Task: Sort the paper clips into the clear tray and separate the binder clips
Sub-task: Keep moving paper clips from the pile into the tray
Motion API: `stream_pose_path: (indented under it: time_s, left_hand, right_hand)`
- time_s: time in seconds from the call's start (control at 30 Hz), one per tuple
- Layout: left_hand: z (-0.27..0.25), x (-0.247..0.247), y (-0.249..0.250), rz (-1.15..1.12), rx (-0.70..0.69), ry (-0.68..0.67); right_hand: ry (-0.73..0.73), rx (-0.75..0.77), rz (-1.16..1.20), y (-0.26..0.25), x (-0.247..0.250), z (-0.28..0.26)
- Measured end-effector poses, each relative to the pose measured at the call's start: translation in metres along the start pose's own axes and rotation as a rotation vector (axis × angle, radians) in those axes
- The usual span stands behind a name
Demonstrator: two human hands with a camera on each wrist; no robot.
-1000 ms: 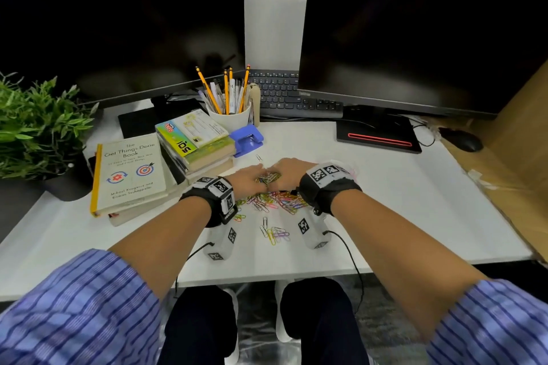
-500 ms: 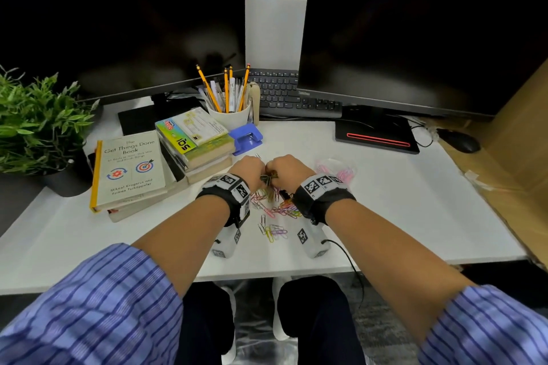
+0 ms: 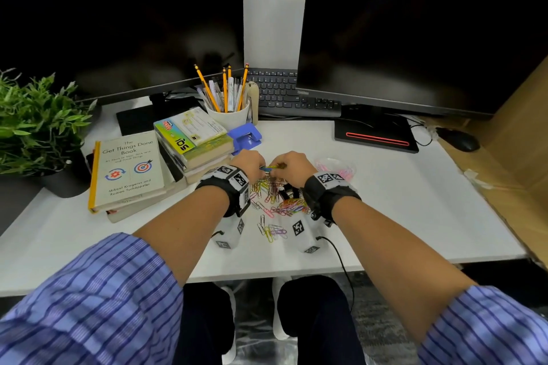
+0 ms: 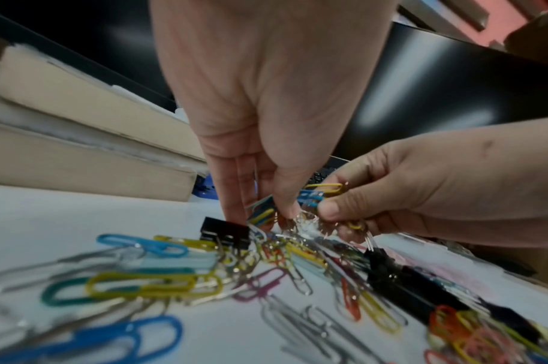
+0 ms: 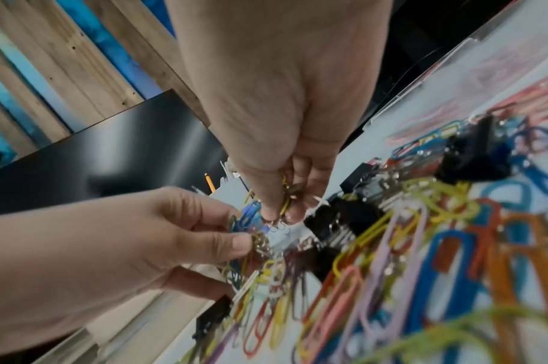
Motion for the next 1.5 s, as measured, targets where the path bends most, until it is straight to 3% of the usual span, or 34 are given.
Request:
stream_pose_path:
  time_s: [0.13, 0.37, 0.47, 0.63, 0.7, 0.9, 1.27, 1.4, 1.5]
  left_hand:
    - [0.003, 0.0, -0.001, -0.006, 0.014, 0.007]
    - [0.01, -0.009, 0.008, 0.129, 0.041, 0.006]
    - [0.012, -0.01, 0.01, 0.167, 0.054, 0.009]
    - [0.017, -0.01, 0.011, 0.161, 0.056, 0.009]
    - [0.017, -0.01, 0.011, 0.149, 0.057, 0.014]
    - [0.017, -0.012, 0.01, 0.162, 0.062, 0.019]
    - [0.014, -0.01, 0.011, 0.152, 0.062, 0.019]
    - [0.011, -0.007, 0.012, 0.153, 0.066, 0.02]
    - [0.009, -0.006, 0.014, 0.122, 0.084, -0.025]
  right_hand:
    - [0.042, -0.055, 0.064, 0.009, 0.014, 0.004]
    - [0.069, -0.155, 0.515, 0.03, 0.05, -0.005]
    - [0.059, -0.206, 0.416, 0.045, 0.071, -0.01]
    - [0.065, -0.361, -0.034, 0.074, 0.079, -0.005]
    - [0.071, -0.389, -0.107, 0.075, 0.078, -0.008]
    - [0.105, -0.419, -0.121, 0.071, 0.079, -0.011]
    - [0.101, -0.327, -0.136, 0.066, 0.076, -0.011]
    - [-0.037, -0.27, -0.178, 0.062, 0.067, -0.012]
    - [0.097, -0.305, -0.031, 0.069, 0.071, -0.01]
Point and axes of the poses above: each hand's wrist, its own z-axis towards the middle knuckle, its own x-axis out of the back of the hand, y = z × x, the point moved 2 cm from there along z, towards the middle knuckle
